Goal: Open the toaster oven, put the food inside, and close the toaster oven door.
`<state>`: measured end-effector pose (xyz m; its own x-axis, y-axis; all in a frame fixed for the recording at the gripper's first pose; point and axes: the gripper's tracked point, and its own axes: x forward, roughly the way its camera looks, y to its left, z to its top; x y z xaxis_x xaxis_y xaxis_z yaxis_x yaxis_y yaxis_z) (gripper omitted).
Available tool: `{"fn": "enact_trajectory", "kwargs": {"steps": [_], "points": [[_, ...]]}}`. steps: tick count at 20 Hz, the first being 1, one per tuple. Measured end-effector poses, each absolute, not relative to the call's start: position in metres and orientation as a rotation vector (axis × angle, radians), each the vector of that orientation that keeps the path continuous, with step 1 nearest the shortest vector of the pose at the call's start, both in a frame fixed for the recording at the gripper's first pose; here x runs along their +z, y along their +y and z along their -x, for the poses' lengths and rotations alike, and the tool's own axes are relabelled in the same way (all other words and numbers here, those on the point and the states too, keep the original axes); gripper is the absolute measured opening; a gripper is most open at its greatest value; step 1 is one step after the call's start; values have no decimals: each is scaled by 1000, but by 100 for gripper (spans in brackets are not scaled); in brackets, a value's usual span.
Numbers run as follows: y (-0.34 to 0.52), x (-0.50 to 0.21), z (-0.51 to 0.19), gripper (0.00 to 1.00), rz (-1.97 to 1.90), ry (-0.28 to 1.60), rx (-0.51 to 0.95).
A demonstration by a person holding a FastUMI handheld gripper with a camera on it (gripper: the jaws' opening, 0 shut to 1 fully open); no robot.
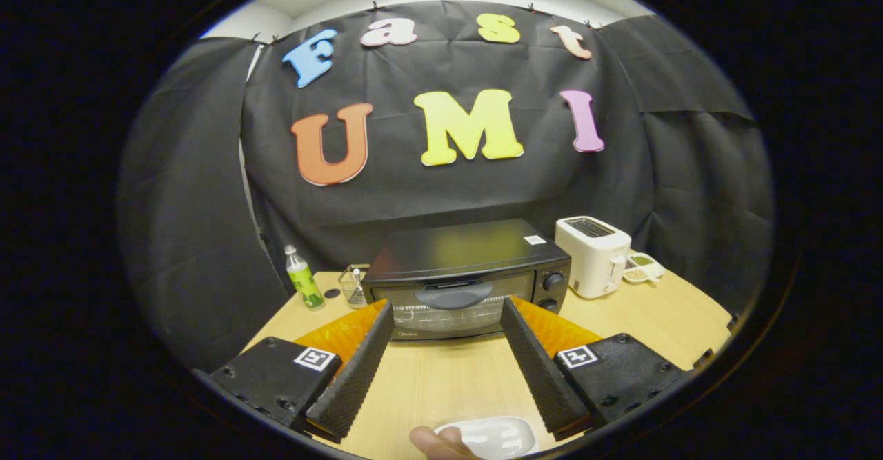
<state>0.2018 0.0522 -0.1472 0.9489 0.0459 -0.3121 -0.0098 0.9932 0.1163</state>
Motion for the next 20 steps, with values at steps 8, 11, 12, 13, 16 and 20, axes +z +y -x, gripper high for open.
{"fn": "enact_trajectory", "kwargs": {"steps": [8,11,12,13,16,20], "points": [[23,-122,-153,100,-63,276,-10],[16,-121,-129,100,-35,274,1],[15,-113,-122,100,-27,255,17],[16,-105,-113,100,-19,226,35],[5,-91,-84,100,11,148,38],[18,-85,-59,100,9,105,98]]}}
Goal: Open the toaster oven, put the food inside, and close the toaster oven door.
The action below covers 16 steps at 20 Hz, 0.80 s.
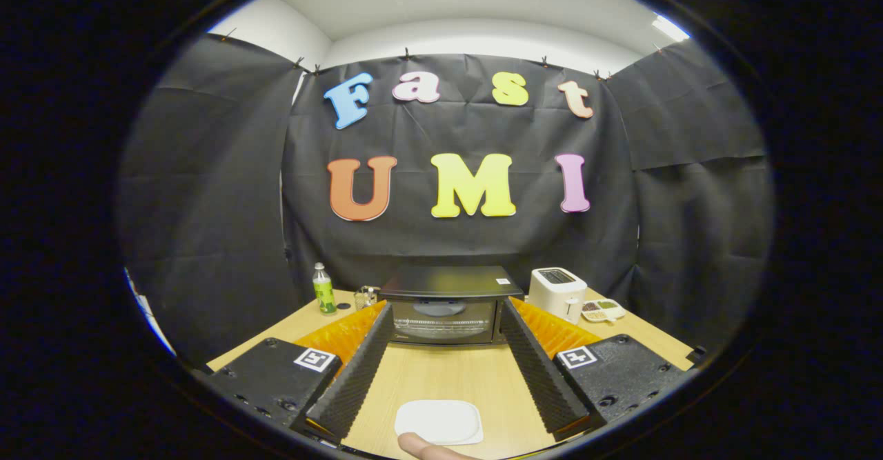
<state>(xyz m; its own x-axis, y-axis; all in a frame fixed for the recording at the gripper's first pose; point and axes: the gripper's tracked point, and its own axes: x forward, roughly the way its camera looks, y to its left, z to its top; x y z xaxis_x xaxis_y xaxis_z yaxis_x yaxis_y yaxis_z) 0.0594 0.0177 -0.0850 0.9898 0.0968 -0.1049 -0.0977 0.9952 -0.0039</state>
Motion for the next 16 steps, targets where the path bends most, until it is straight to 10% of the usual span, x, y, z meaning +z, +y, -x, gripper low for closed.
{"fn": "enact_trajectory", "kwargs": {"steps": [16], "points": [[-10,-86,-48,100,-31,134,72]]}}
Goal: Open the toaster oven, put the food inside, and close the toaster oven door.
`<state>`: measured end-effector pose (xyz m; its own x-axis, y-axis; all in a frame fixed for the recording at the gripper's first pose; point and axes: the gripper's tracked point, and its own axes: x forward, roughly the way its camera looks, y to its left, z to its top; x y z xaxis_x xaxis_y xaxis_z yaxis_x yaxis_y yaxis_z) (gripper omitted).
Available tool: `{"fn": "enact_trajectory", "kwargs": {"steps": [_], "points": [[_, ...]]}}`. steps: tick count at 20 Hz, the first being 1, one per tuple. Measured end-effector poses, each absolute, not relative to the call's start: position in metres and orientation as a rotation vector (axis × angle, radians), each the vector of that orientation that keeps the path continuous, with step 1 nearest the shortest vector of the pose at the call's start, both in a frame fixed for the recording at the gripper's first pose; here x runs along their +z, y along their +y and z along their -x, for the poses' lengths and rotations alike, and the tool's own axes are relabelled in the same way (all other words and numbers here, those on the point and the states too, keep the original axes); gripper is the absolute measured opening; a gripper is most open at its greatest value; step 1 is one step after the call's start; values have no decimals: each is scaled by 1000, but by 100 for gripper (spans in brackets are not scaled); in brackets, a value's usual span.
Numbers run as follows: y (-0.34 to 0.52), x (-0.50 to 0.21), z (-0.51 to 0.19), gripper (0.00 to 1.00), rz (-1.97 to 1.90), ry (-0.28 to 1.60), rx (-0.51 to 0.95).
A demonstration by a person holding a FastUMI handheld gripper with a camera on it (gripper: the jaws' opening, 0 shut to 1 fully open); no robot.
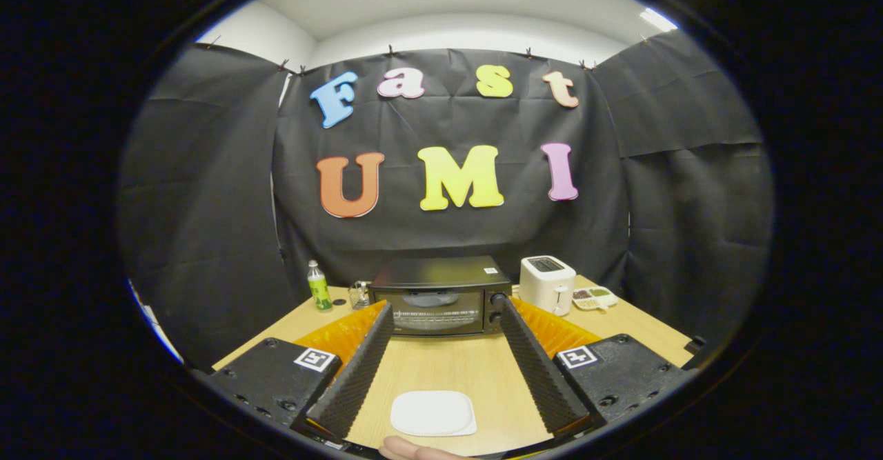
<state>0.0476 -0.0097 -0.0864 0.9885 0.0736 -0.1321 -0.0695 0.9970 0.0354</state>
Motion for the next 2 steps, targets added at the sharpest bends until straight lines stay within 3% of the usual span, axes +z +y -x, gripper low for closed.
{"fn": "enact_trajectory", "kwargs": {"steps": [2], "points": [[-12,-80,-42,100,-29,117,76]]}}
